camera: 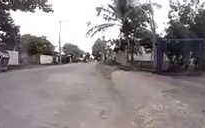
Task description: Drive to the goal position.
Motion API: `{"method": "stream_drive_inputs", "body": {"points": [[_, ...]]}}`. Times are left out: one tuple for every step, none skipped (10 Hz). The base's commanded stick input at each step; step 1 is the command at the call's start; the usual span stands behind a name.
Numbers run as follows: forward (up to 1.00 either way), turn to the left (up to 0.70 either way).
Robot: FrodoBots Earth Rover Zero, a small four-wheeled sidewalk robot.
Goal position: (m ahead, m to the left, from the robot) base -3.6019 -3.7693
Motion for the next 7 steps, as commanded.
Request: {"method": "stream_drive_inputs", "body": {"points": [[0.0, 0.0], [0.0, 0.0], [0.0, 0.0], [0.0, 0.0], [0.0, 0.0], [0.16, 0.0], [0.7, 0.0]]}}
